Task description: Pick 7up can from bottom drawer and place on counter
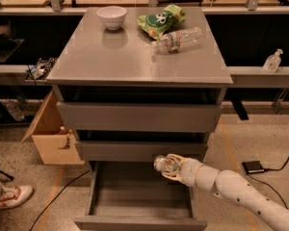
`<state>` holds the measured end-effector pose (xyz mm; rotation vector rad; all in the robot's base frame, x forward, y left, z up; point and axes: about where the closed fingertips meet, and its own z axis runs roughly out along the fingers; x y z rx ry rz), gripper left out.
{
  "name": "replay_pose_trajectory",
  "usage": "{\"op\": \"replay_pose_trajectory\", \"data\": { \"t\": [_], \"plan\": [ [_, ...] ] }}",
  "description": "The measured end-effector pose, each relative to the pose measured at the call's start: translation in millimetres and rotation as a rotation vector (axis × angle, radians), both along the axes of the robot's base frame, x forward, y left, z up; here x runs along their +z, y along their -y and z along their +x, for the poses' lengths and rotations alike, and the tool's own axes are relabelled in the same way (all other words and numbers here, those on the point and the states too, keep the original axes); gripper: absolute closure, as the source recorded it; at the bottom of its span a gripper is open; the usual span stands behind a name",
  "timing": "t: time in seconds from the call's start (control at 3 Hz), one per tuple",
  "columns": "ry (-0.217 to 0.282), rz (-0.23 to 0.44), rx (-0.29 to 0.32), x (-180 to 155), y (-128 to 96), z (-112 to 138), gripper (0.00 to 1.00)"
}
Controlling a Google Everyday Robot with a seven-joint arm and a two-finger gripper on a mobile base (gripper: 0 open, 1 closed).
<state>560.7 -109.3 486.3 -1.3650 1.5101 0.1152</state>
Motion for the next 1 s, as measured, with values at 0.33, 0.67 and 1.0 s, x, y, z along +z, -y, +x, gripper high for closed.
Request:
{"op": "replay_pose_trajectory", "data": {
  "t": [0.33, 0.67, 1.0],
  "plan": [
    [0.131, 0.003, 0.096, 64, -26, -8, 1.0],
    [0.138, 0.001, 0.098, 67, -26, -7, 1.0],
    [0.234, -0.075, 0.084, 105, -19, -7, 1.0]
  ]
}}
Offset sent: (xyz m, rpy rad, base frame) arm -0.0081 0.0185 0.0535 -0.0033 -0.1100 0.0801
